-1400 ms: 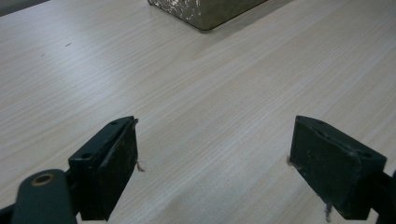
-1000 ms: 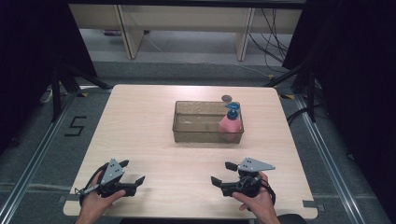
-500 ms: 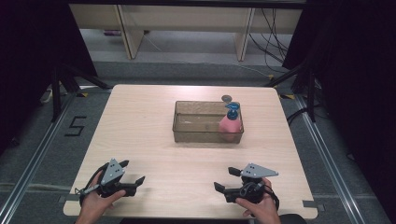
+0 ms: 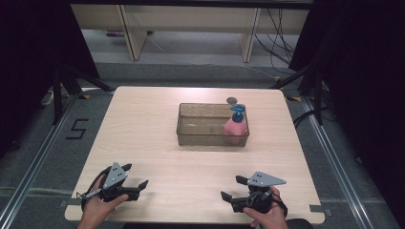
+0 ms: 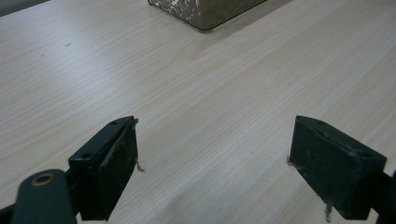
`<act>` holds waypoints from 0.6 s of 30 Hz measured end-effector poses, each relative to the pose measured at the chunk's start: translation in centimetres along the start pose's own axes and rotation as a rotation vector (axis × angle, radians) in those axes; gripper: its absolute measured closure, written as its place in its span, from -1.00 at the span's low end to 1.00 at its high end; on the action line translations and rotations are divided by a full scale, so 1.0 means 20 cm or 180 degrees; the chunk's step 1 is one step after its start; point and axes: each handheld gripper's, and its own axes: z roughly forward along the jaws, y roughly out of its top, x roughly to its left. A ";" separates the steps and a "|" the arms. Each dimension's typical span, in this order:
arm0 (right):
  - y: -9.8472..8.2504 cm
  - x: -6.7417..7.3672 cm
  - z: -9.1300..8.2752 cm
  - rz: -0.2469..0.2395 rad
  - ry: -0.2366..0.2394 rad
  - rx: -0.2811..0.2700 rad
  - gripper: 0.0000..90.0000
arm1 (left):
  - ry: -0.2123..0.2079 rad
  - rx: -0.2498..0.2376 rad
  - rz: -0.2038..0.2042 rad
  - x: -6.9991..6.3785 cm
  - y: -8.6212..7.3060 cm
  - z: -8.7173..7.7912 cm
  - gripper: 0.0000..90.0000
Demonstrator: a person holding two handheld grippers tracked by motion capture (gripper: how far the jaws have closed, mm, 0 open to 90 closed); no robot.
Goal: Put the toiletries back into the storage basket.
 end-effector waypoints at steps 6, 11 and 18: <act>-0.02 0.02 0.00 0.0040 0.0035 0.0133 -0.62 | -0.0006 0.0000 0.0027 0.00 0.00 0.00 -0.67; -0.03 0.02 0.00 -0.0034 0.0075 0.0115 -0.62 | 0.0000 -0.0001 -0.0005 0.00 0.00 0.00 -0.67; -0.03 0.02 0.00 -0.0028 0.0060 0.0212 -0.62 | 0.0007 0.0014 0.0050 0.00 0.00 0.00 -0.67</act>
